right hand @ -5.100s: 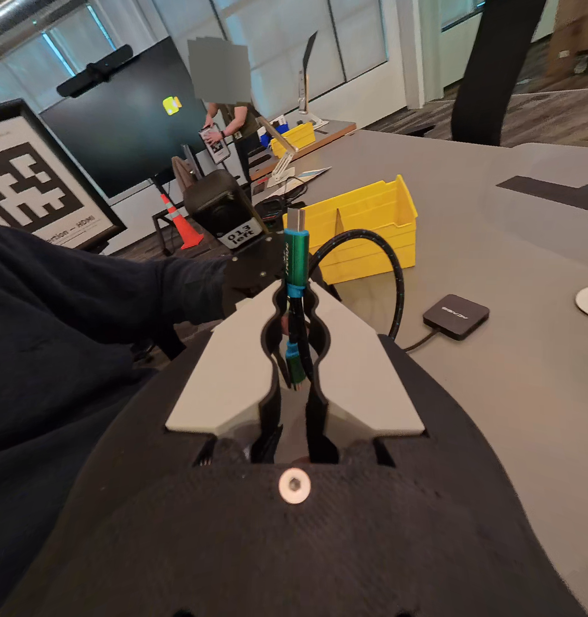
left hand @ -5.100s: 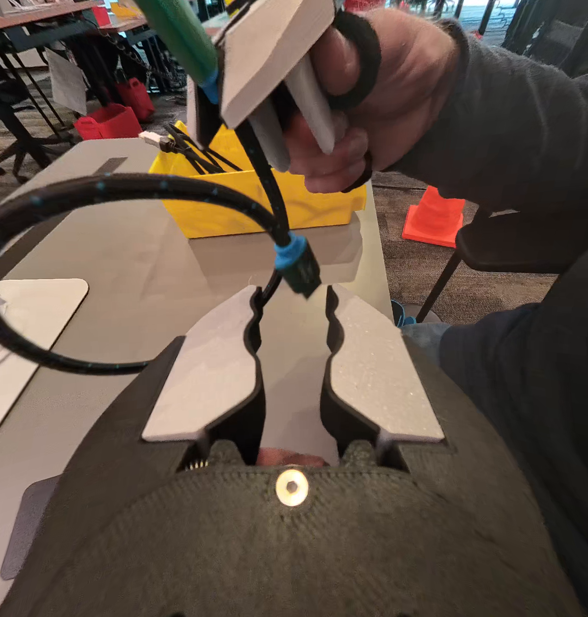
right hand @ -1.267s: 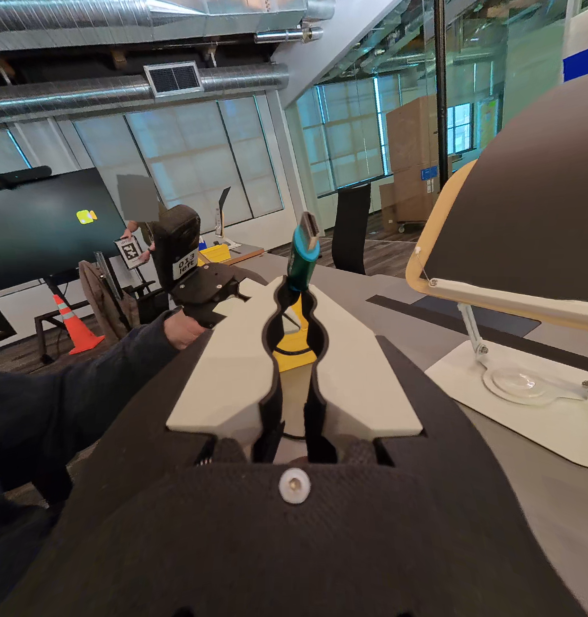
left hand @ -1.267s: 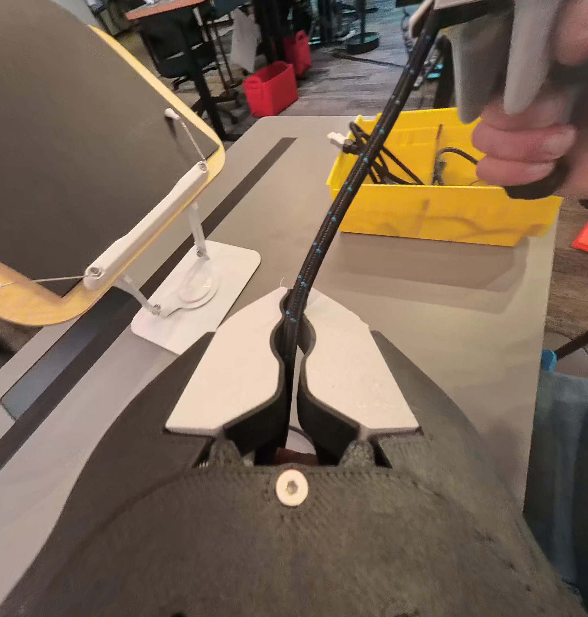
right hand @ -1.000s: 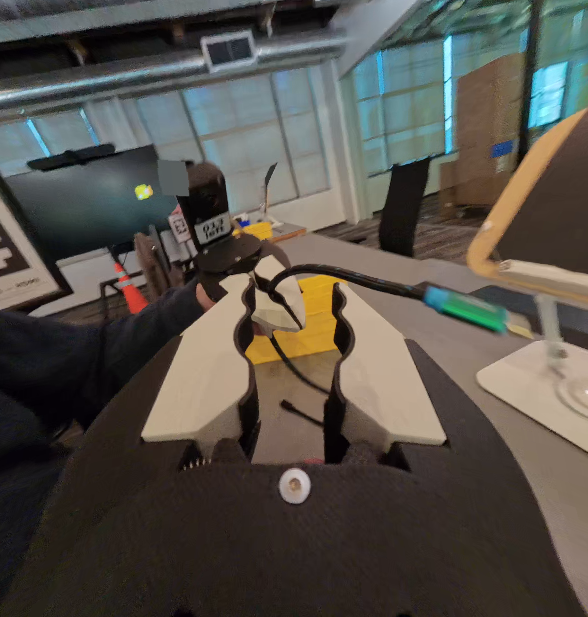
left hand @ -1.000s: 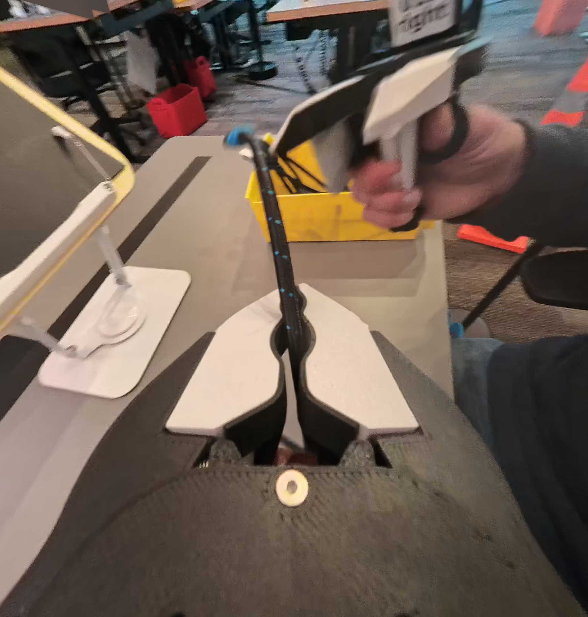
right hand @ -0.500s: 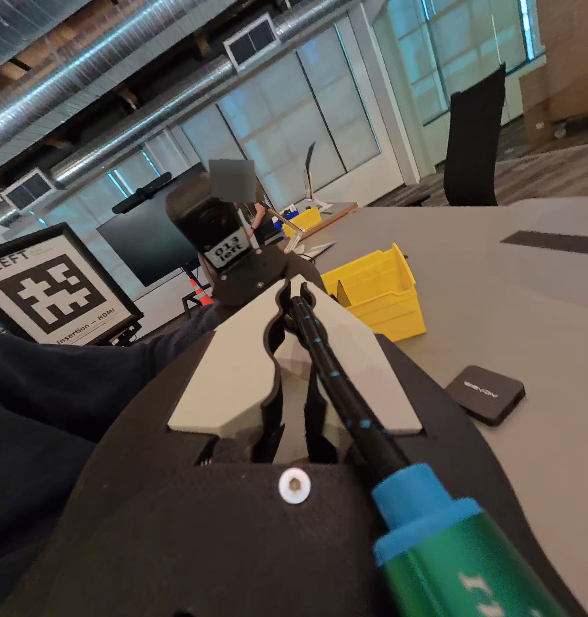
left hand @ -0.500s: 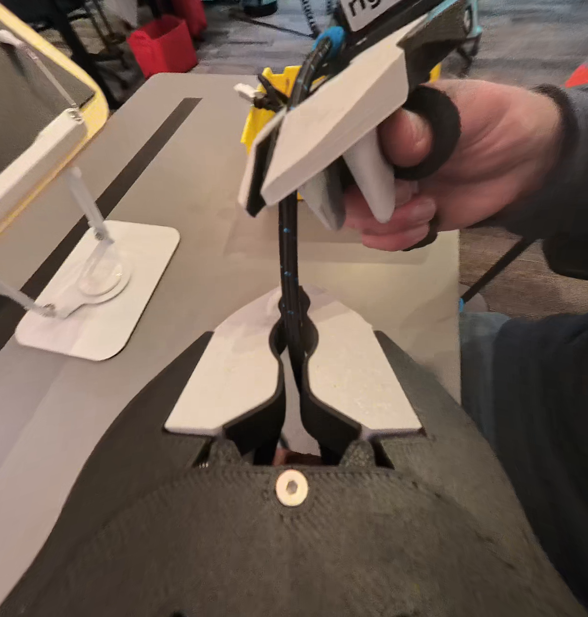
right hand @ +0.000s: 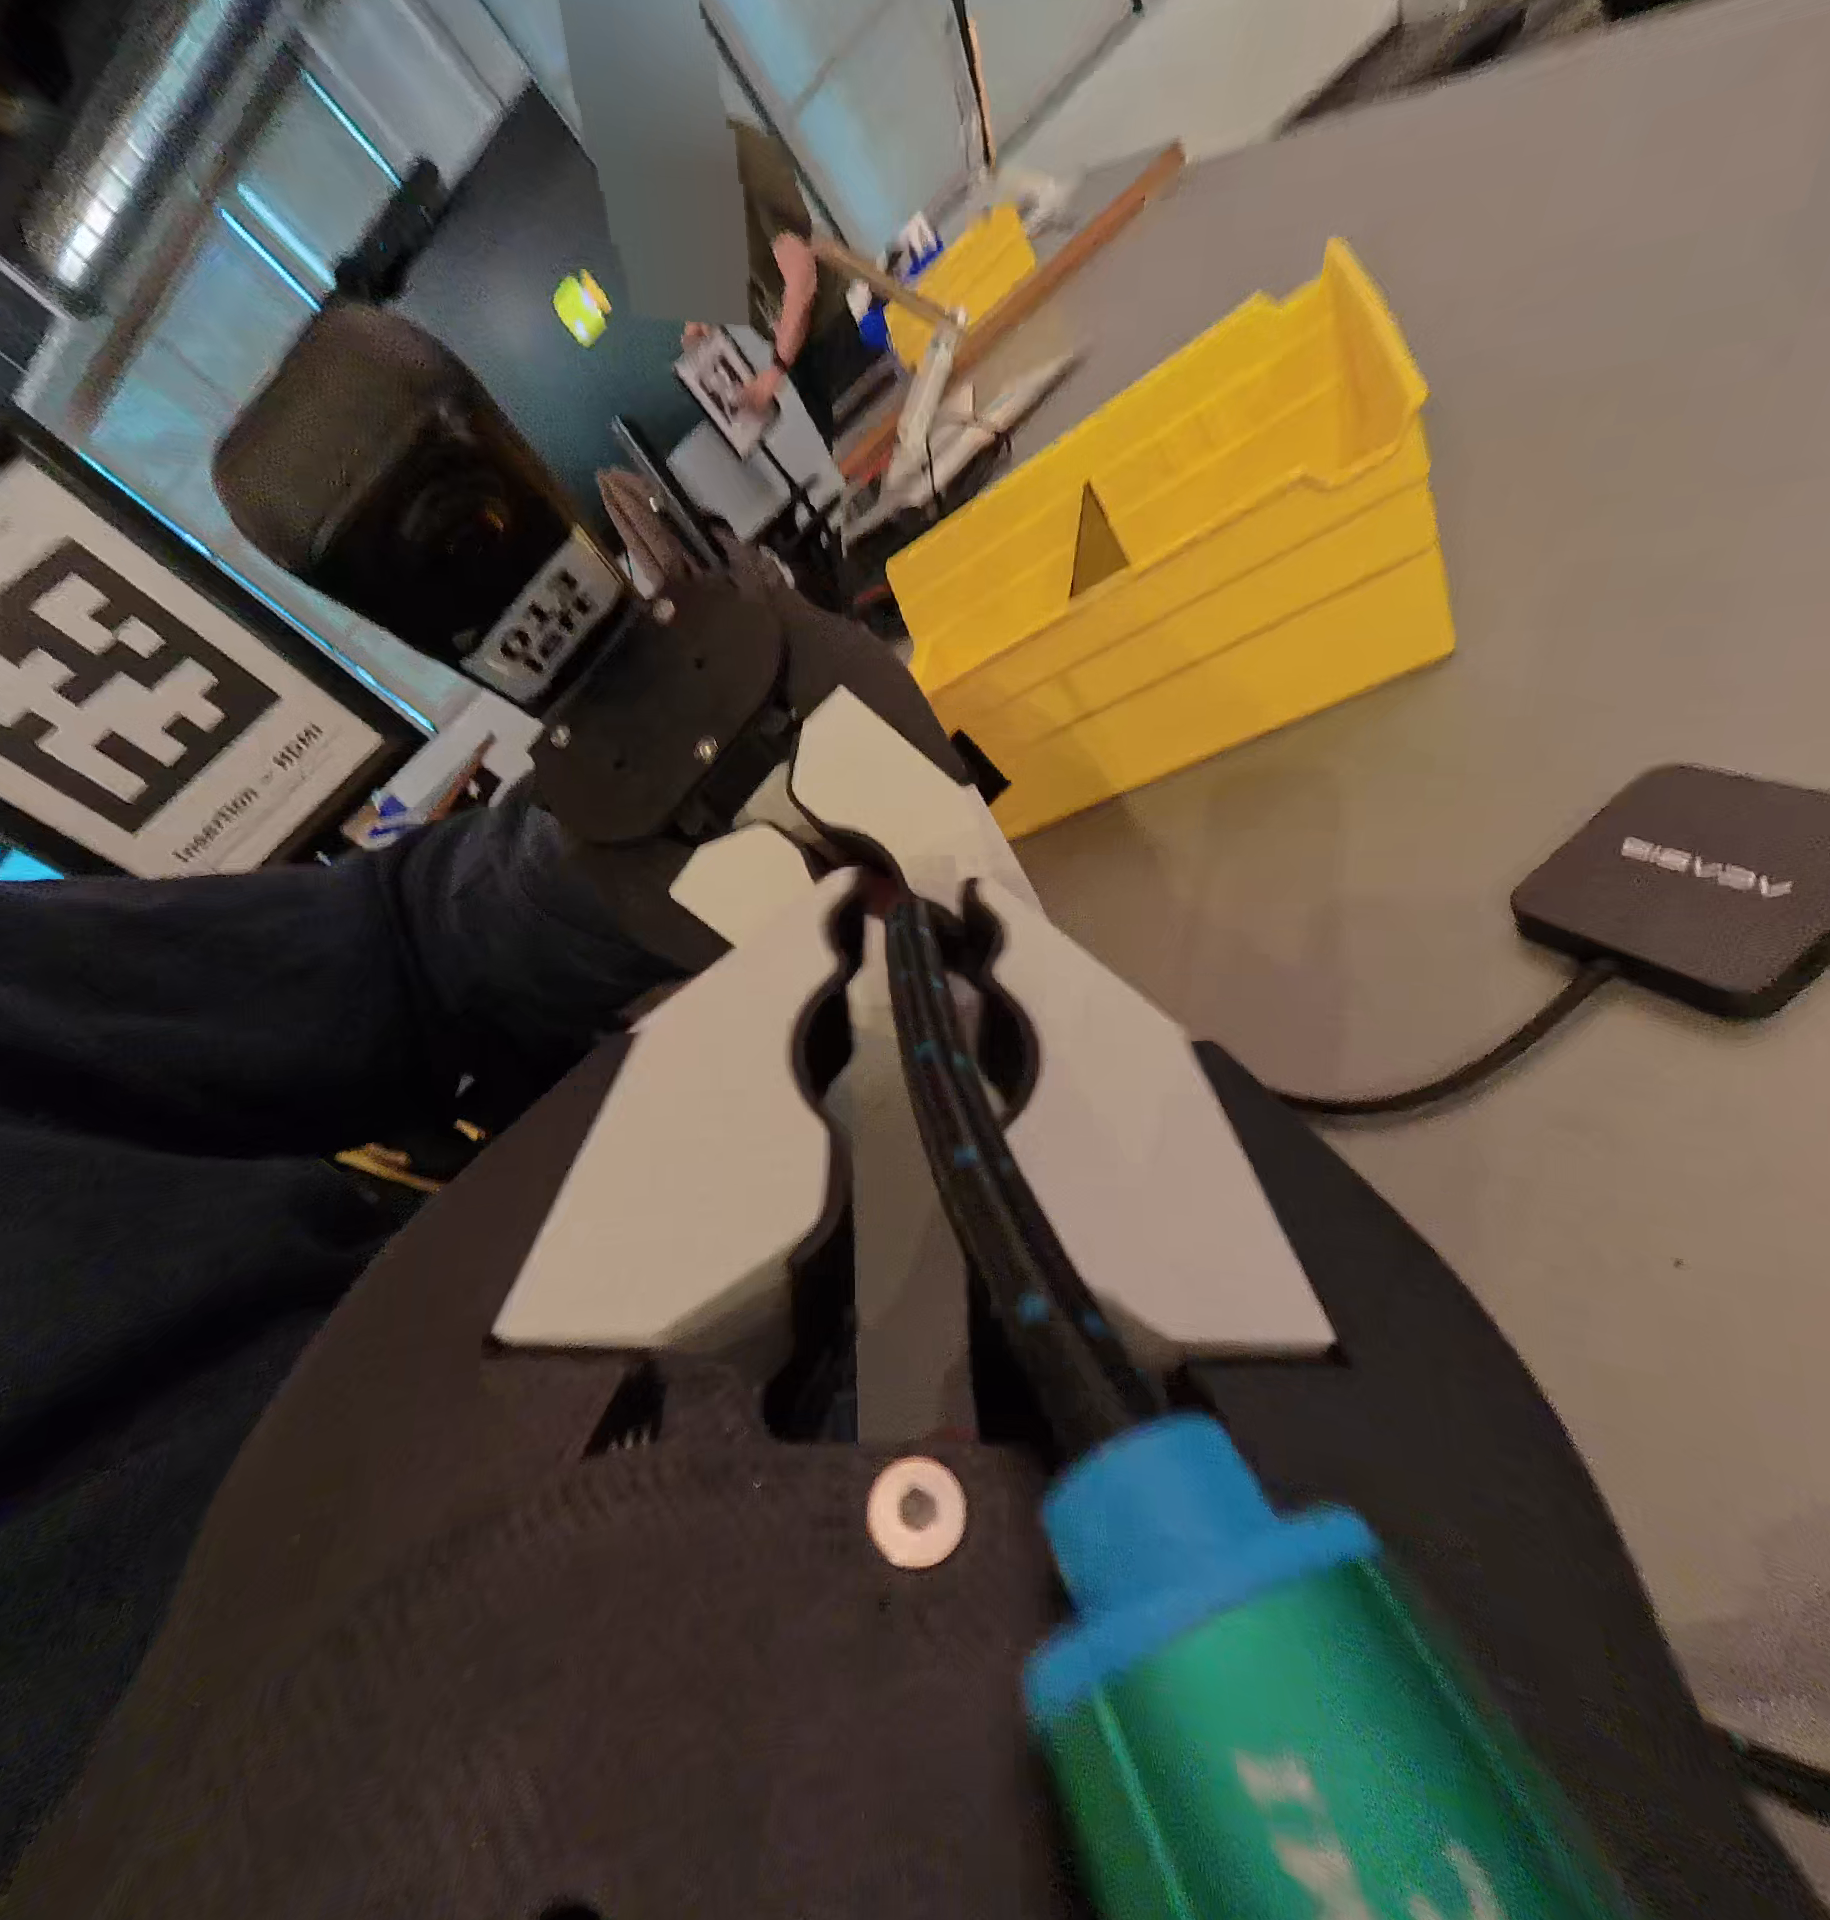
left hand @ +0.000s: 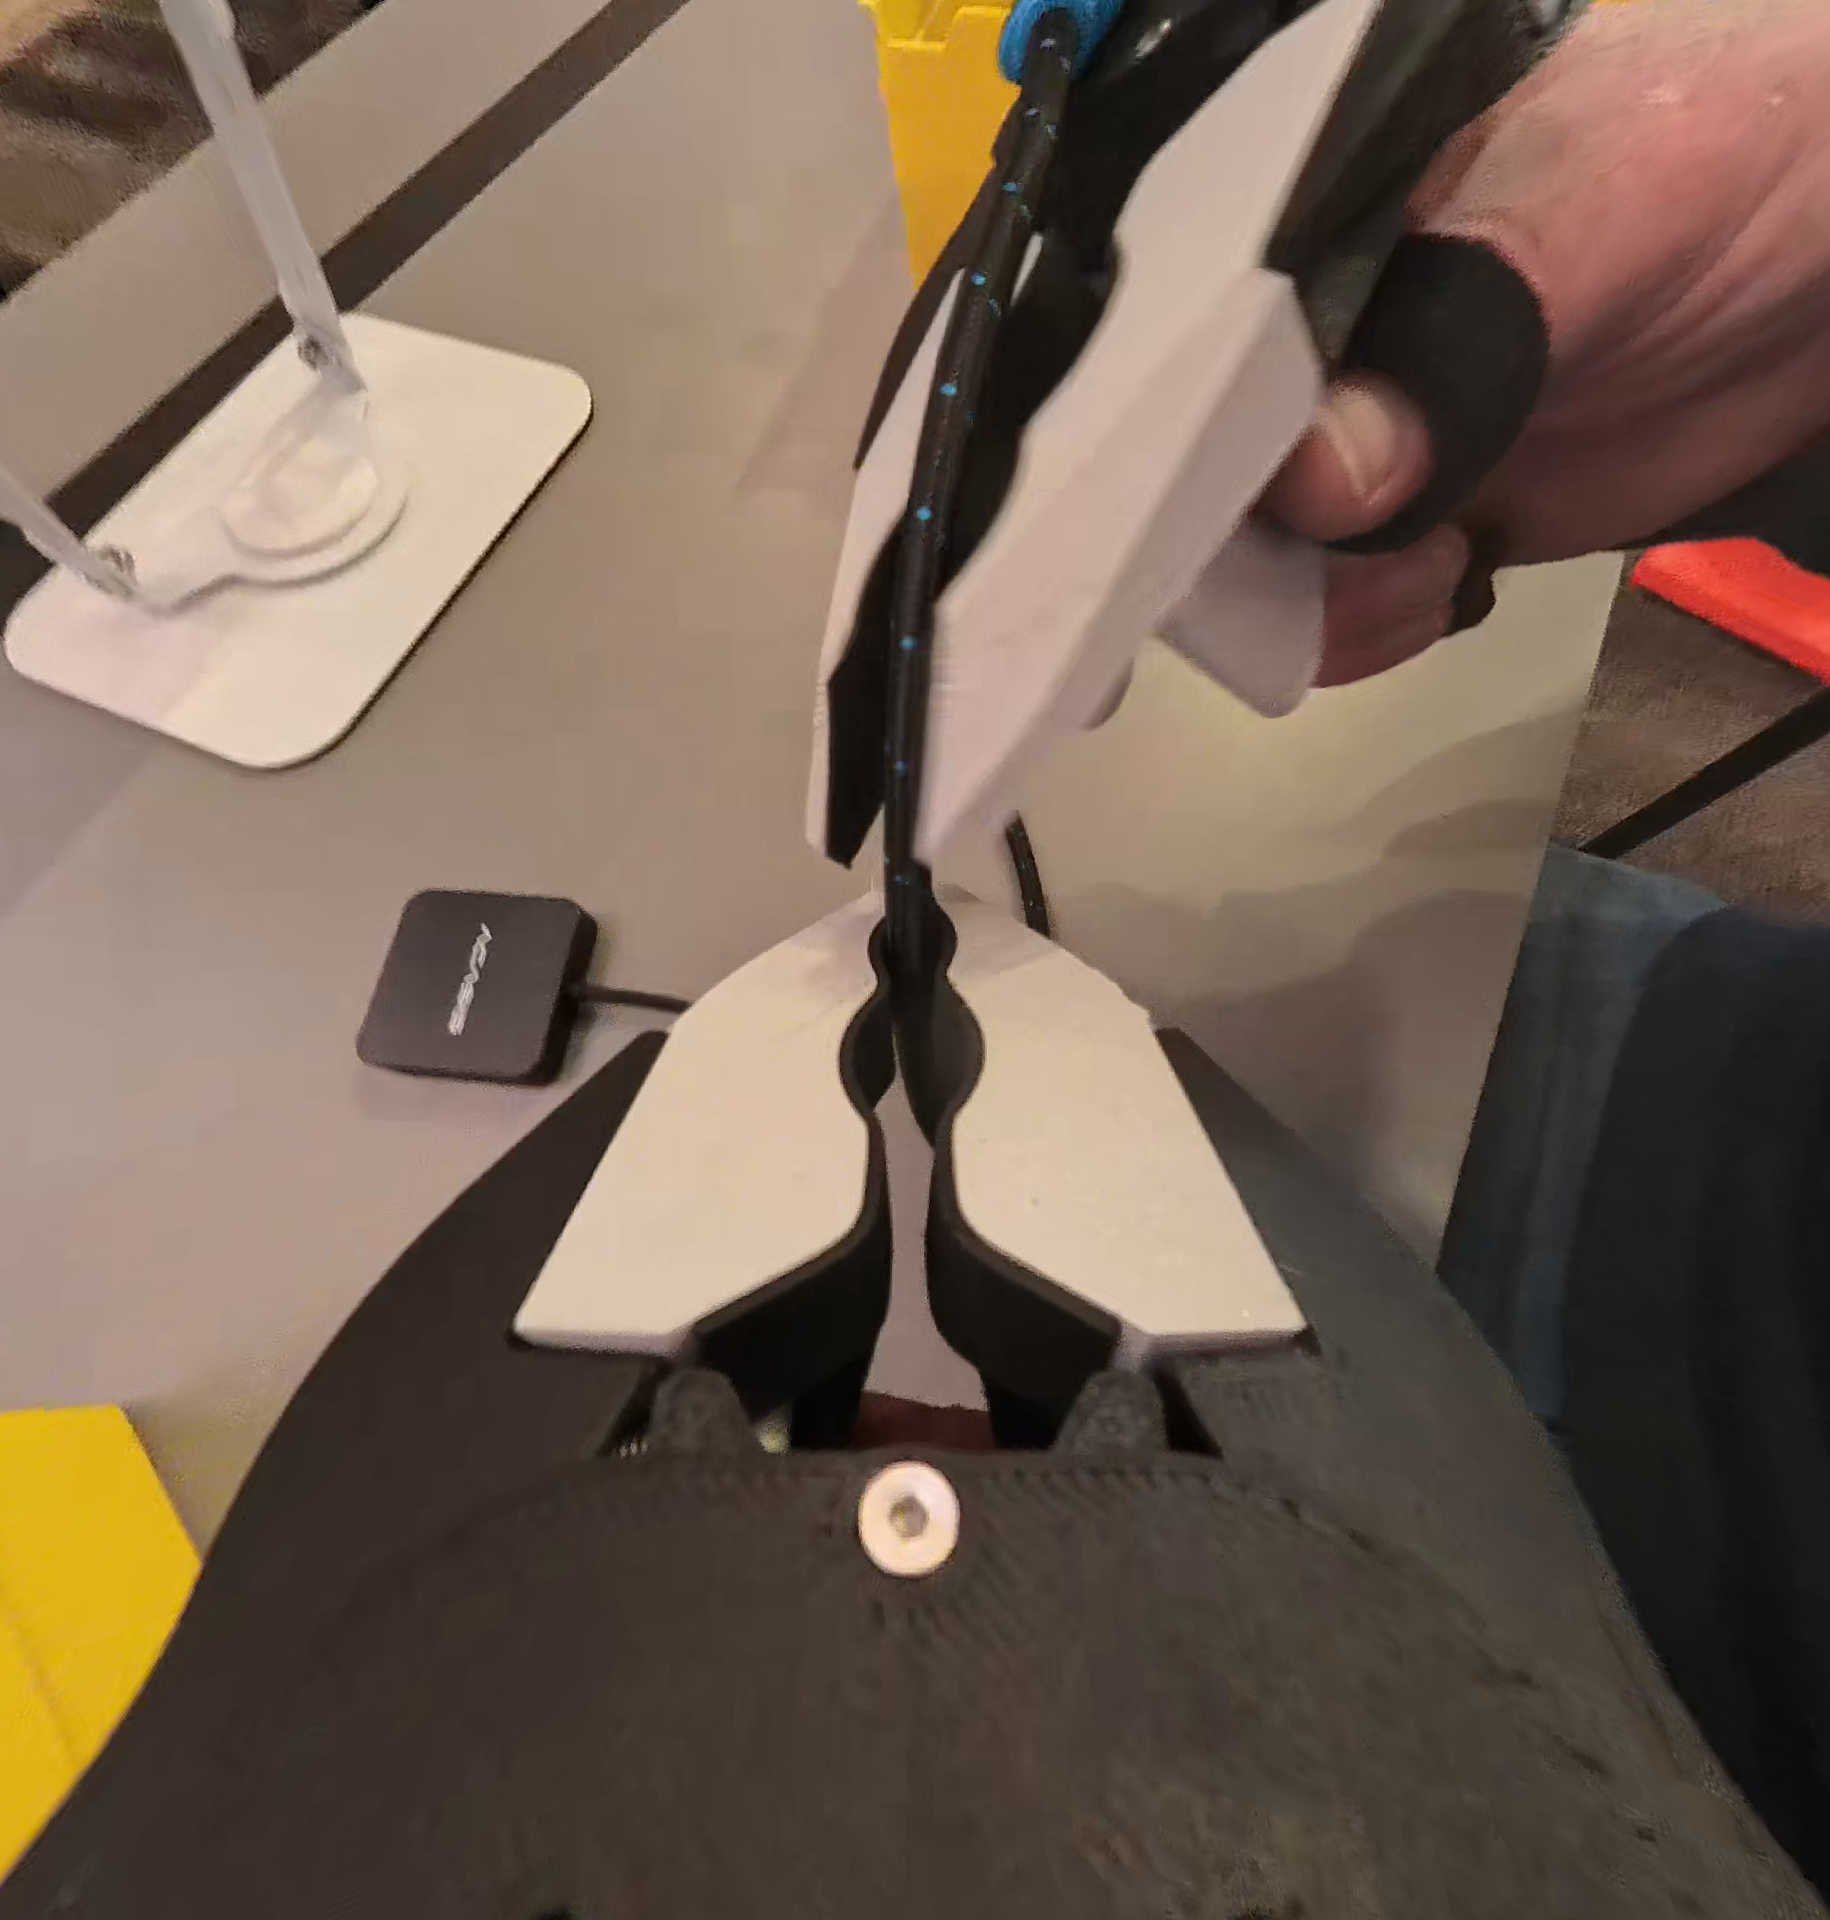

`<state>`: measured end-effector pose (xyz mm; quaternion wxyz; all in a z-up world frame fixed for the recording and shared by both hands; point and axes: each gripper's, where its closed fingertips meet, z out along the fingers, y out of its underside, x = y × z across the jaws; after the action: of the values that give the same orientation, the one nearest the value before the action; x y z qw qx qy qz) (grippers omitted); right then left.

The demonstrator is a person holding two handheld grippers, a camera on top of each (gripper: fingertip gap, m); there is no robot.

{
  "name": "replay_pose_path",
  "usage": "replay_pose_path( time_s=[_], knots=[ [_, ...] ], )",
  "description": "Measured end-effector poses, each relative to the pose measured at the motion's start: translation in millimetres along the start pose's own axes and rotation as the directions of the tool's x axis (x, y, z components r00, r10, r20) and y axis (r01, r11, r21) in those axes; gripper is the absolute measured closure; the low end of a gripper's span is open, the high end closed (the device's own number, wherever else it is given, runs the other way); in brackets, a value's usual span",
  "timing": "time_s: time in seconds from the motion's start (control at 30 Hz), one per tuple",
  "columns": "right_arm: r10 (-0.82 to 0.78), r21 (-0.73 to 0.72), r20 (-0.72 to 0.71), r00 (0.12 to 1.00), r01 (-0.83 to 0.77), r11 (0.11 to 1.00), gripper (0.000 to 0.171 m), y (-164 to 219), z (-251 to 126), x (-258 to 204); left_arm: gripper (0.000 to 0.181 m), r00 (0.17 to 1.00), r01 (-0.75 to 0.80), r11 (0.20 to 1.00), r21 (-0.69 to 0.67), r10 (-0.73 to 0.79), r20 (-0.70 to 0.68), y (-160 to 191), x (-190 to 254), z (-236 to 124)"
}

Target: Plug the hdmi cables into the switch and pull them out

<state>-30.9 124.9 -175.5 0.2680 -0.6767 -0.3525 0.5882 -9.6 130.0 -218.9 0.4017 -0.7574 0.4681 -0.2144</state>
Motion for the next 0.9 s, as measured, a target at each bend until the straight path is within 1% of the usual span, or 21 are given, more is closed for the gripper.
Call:
replay_pose_path(
  time_s=[0.03, 0.1, 0.17, 0.27, 0.37, 0.43, 0.53, 0.6, 0.67, 0.73, 0.8, 0.9],
  knots=[
    [-0.011, -0.036, -0.014, 1.0, 0.01, 0.999, 0.141, 6, -1, 3, 0.181, 0.999, 0.027, 1.0, 0.002, -0.027, 0.021, 5, -3, -2],
    [-0.068, -0.085, -0.057, 0.996, 0.063, 0.994, 0.123, 14, -7, 13, 0.181, 0.997, 0.06, 0.998, 0.009, -0.061, 0.056, 14, -10, -12],
    [-0.121, -0.116, -0.131, 0.984, 0.106, 0.988, 0.123, 18, -20, 32, 0.181, 0.992, 0.102, 0.995, 0.025, -0.103, 0.074, 21, -15, -25],
    [-0.185, -0.206, -0.308, 0.933, 0.124, 0.971, 0.119, 23, -36, 73, 0.181, 0.981, 0.125, 0.991, 0.039, -0.129, 0.142, 30, -23, -41],
    [-0.213, -0.301, -0.397, 0.893, 0.093, 0.949, 0.115, 33, -23, 95, 0.181, 0.972, 0.145, 0.988, 0.044, -0.151, 0.181, 37, -25, -49],
    [-0.283, -0.393, -0.45, 0.847, 0.097, 0.915, 0.122, 40, -8, 110, 0.181, 0.967, 0.178, 0.983, 0.045, -0.183, 0.177, 42, -25, -53],
    [-0.365, -0.45, -0.503, 0.784, 0.123, 0.885, 0.139, 38, 14, 134, 0.181, 0.961, 0.206, 0.977, 0.058, -0.213, 0.177, 47, -28, -59],
    [-0.337, -0.464, -0.498, 0.799, 0.083, 0.882, 0.142, 42, 28, 146, 0.181, 0.955, 0.227, 0.972, 0.055, -0.233, 0.183, 52, -30, -62],
    [-0.37, -0.494, -0.497, 0.785, 0.095, 0.864, 0.151, 44, 36, 158, 0.181, 0.952, 0.238, 0.97, 0.048, -0.243, 0.188, 56, -33, -64],
    [-0.404, -0.522, -0.488, 0.774, 0.112, 0.846, 0.169, 47, 40, 164, 0.181, 0.944, 0.262, 0.964, 0.051, -0.267, 0.196, 60, -37, -66],
    [-0.384, -0.513, -0.485, 0.786, 0.101, 0.852, 0.171, 50, 40, 167, 0.181, 0.942, 0.263, 0.963, 0.055, -0.269, 0.199, 62, -41, -67],
    [-0.373, -0.501, -0.519, 0.769, 0.08, 0.862, 0.171, 47, 22, 175, 0.181, 0.939, 0.257, 0.965, 0.061, -0.264, 0.22, 65, -47, -68]
  ],
)
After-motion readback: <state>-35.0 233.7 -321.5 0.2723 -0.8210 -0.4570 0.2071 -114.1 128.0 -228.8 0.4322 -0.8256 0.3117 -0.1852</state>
